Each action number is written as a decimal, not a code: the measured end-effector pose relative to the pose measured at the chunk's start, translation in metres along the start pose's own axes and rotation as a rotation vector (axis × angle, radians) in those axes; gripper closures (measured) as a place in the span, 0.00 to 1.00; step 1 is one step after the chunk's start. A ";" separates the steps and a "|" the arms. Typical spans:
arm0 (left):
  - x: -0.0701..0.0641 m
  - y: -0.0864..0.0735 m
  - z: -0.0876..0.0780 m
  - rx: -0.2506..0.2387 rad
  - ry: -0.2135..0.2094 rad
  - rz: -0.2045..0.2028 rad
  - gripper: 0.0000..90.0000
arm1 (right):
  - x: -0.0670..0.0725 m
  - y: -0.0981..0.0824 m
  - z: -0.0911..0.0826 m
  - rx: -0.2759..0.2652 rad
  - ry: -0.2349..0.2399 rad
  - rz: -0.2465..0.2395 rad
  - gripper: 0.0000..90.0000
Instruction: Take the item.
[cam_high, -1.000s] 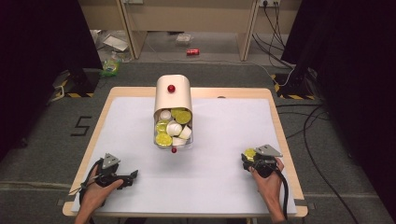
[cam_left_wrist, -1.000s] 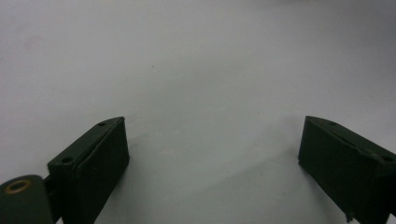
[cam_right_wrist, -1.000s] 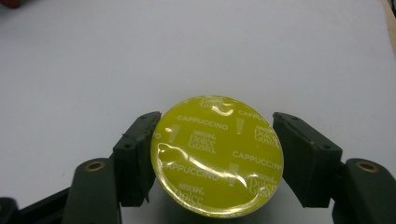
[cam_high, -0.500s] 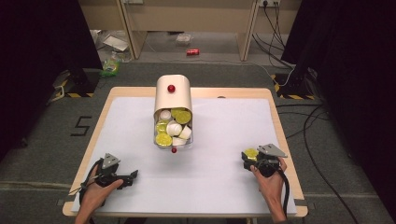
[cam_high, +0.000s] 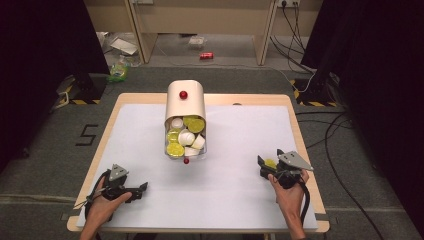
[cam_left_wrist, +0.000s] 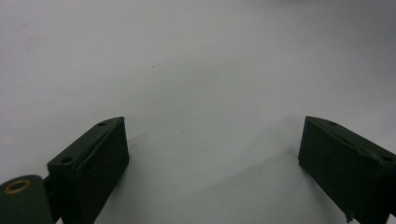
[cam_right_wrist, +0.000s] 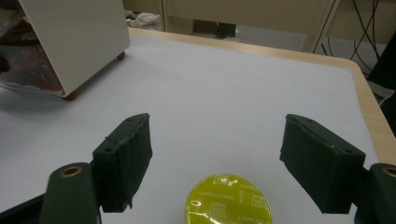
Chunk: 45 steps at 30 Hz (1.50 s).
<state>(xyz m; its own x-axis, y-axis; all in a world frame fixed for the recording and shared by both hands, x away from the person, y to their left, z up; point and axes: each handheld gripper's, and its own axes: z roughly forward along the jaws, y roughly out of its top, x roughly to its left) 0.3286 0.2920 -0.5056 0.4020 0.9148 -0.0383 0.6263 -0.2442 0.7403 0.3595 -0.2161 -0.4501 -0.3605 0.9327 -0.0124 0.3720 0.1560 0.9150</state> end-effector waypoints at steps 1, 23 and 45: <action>0.000 0.000 0.000 0.000 0.000 0.000 0.09 | 0.002 0.002 -0.001 -0.008 0.004 -0.003 0.28; 0.000 0.000 0.000 0.001 -0.003 -0.001 0.08 | 0.035 0.020 -0.003 -0.061 0.060 -0.037 0.28; 0.000 0.000 0.001 0.002 -0.002 0.004 0.07 | 0.070 0.032 0.006 -0.083 0.129 -0.101 0.23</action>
<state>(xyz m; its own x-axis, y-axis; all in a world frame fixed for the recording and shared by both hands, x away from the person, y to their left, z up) 0.3290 0.2916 -0.5059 0.4054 0.9134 -0.0367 0.6261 -0.2482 0.7392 0.3510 -0.1435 -0.4245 -0.5014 0.8633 -0.0585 0.2588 0.2141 0.9419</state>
